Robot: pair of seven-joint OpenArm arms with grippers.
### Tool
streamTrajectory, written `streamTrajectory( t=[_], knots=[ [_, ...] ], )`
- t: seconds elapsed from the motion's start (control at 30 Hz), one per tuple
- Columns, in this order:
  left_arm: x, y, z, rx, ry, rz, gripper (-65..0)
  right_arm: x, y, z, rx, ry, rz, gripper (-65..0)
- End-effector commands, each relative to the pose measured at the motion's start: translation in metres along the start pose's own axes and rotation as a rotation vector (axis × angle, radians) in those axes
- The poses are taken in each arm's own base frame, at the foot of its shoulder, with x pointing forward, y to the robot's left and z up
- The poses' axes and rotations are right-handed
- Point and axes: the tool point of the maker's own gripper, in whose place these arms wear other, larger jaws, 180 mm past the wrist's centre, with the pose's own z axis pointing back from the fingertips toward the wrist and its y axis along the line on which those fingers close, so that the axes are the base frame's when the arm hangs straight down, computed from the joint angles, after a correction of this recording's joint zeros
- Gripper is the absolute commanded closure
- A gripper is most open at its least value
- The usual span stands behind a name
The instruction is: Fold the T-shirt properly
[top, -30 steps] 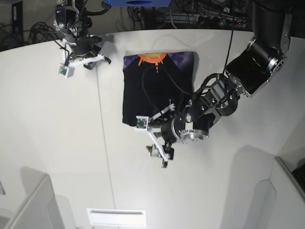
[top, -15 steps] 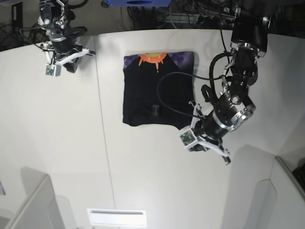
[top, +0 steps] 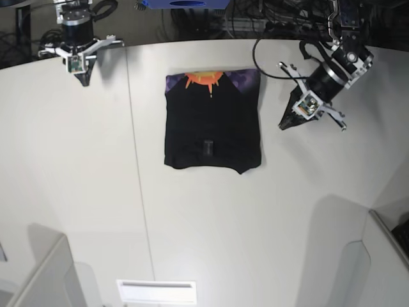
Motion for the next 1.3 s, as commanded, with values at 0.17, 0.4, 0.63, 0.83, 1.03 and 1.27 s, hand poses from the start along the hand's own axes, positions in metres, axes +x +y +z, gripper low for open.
streamTrajectory(
  t=[0.17,0.4,0.63,0.83,1.03,1.27],
  knots=[
    [-0.019,0.021,0.049,0.099,-0.006,0.174,0.0,-0.001,0.006,0.018,0.043,-0.023,0.086,0.0],
    [-0.048,0.006,0.079,0.094,0.084,0.253,0.0,-0.023,0.029,0.036,0.176,0.050,0.098,0.0],
    [-0.086,-0.004,0.102,0.101,0.193,0.315,0.0,-0.051,0.017,0.063,0.174,0.152,0.125,0.0],
    [-0.109,-0.031,0.135,0.103,0.164,0.400,0.0,-0.070,0.004,0.082,0.157,0.232,0.149,0.0],
    [-0.135,-0.055,0.169,0.094,0.260,0.454,0.0,-0.100,0.002,0.096,0.159,0.403,0.158,0.0],
    [-0.145,-0.079,0.203,0.124,0.256,0.543,0.0,-0.132,0.018,0.118,0.280,0.588,0.178,0.0]
  ],
)
